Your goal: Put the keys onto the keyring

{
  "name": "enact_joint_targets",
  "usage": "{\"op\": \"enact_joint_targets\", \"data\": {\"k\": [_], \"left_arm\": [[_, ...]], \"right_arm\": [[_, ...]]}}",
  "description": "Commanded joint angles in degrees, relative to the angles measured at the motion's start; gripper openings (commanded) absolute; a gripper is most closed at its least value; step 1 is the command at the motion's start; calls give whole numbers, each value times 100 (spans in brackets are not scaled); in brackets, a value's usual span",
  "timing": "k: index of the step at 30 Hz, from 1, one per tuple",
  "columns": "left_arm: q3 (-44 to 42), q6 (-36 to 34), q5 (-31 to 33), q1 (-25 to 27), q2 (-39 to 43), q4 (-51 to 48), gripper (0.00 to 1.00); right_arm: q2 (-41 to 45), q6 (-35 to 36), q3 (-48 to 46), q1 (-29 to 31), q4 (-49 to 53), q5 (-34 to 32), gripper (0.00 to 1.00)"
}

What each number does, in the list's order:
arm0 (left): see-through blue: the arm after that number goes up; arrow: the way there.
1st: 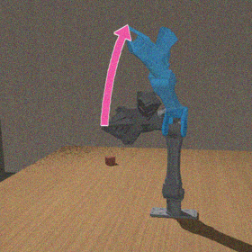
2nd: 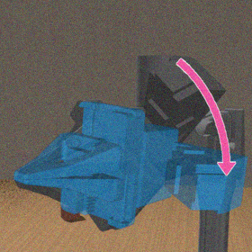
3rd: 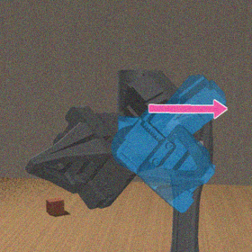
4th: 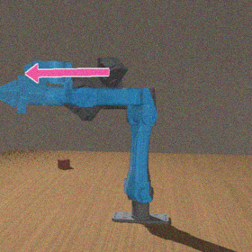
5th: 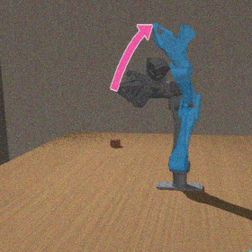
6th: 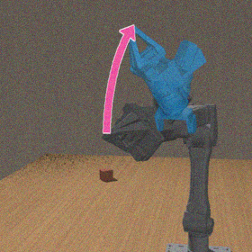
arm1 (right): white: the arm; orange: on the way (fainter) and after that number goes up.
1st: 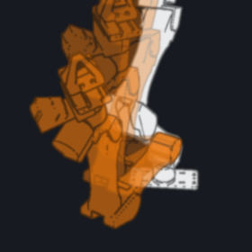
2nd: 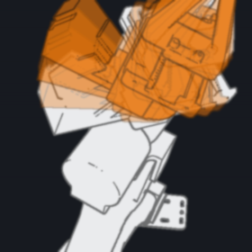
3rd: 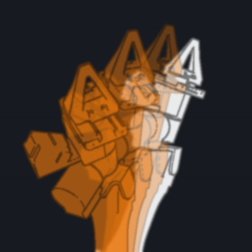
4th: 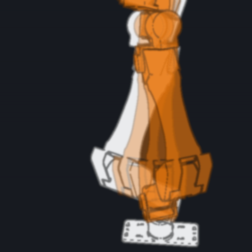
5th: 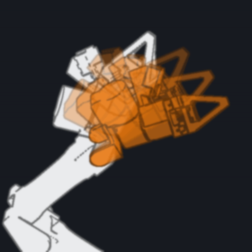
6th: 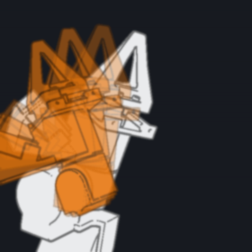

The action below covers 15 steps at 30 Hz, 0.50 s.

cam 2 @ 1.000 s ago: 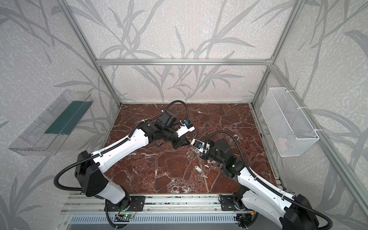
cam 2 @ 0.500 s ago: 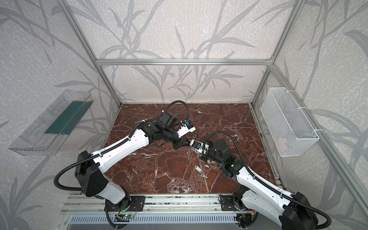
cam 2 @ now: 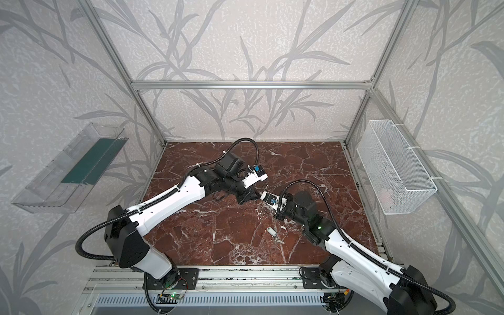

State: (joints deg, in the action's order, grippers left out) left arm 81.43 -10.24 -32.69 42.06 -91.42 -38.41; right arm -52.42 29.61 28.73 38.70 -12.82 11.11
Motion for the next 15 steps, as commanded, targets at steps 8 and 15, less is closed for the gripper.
{"op": "enact_joint_targets", "data": {"k": [8, 15], "left_arm": [[191, 152, -31, 14, 67, 40, 0], [81, 240, -337, -35, -62, -27, 0]], "right_arm": [[20, 107, -8, 42, 71, 50, 0], [204, -238, -175, 42, -519, 33, 0]]}}
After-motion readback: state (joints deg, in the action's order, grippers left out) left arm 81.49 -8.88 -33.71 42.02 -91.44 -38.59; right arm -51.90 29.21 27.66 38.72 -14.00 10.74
